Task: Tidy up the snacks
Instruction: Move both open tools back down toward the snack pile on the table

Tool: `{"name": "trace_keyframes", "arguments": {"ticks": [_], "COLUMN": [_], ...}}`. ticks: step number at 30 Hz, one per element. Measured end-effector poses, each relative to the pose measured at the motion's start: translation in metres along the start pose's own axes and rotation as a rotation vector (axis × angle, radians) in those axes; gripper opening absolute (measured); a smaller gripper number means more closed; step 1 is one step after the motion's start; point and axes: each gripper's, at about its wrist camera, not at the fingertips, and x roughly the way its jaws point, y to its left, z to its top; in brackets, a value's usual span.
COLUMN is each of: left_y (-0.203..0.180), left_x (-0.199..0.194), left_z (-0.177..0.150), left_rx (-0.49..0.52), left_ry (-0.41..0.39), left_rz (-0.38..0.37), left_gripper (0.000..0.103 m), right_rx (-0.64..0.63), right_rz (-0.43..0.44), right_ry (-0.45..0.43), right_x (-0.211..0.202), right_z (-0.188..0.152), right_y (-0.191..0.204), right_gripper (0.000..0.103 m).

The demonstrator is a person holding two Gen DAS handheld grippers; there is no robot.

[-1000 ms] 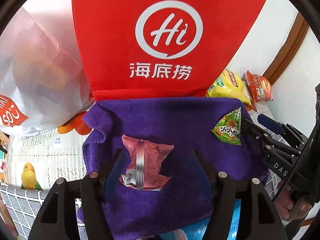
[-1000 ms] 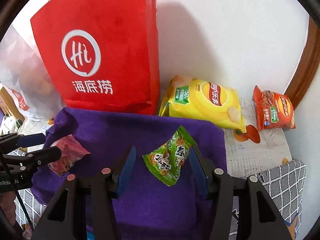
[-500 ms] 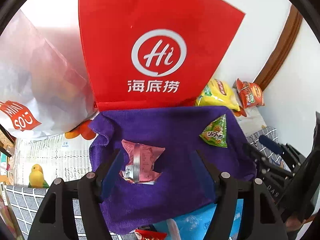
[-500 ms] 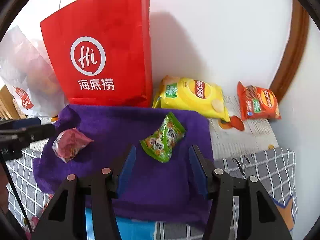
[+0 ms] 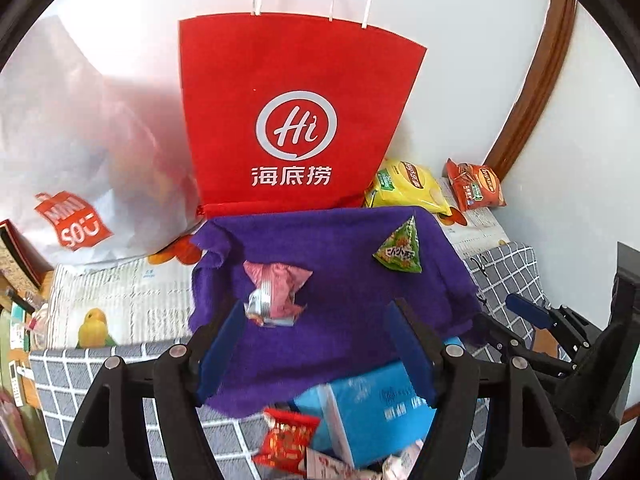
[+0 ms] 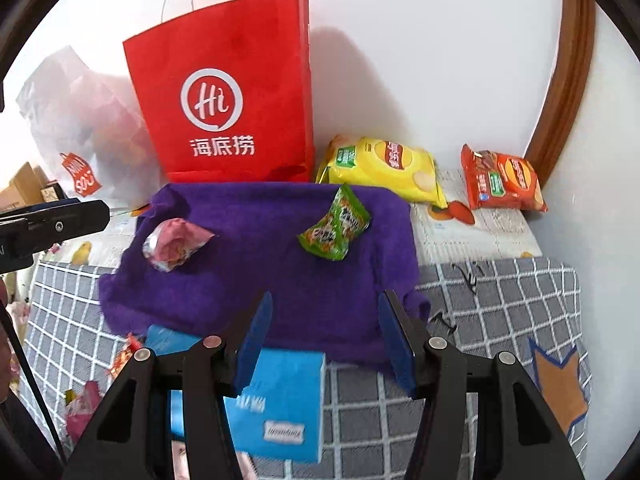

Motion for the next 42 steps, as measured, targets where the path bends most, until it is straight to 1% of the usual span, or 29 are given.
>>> {"name": "trace_keyframes", "arguments": {"ticks": [2, 8, 11, 13, 20, 23, 30, 34, 38, 42], "left_y": [0.002, 0.007, 0.013, 0.017, 0.026, 0.025, 0.027, 0.035, 0.046, 0.05], "left_x": [-0.007, -0.027, -0.034, -0.038, -0.055, -0.063, -0.076, -0.076, -0.073, -0.069], "left_z": [-0.006, -0.032, -0.048, -0.056, -0.083, -0.094, -0.122, -0.141, -0.155, -0.165], "left_rx": [-0.003, -0.023, -0.041, -0.056, -0.089, -0.09, -0.102, -0.135, -0.166, -0.176], "left_ry": [-0.003, -0.004, 0.002, 0.007, 0.01, 0.003, 0.001, 0.013, 0.03, 0.039], "left_rz": [0.006, 0.03, 0.039, 0.047, 0.066, 0.075, 0.086, 0.096, 0.096, 0.102], "left_gripper": [0.072, 0.072, 0.072, 0.072, 0.072, 0.072, 0.072, 0.072, 0.072, 0.072], "right_rx": [0.016, 0.02, 0.016, 0.016, 0.006, -0.007, -0.026, -0.064, -0.091, -0.1], "right_rz": [0.018, 0.026, 0.039, 0.049, 0.113, 0.141, 0.186, 0.187, 0.186, 0.224], "right_ry": [0.009, 0.012, 0.017, 0.028, 0.077, 0.086, 0.087, 0.097, 0.117, 0.125], "right_x": [-0.005, -0.024, -0.03, -0.031, -0.039, -0.045, -0.058, -0.057, -0.046, -0.034], "right_z": [-0.007, -0.028, -0.042, -0.052, -0.09, -0.105, -0.137, -0.154, -0.171, -0.183], "right_y": [-0.001, 0.003, 0.006, 0.01, 0.024, 0.032, 0.045, 0.056, 0.062, 0.067], "right_gripper": [0.055, 0.055, 0.06, 0.061, 0.061, 0.065, 0.069, 0.069, 0.069, 0.069]}}
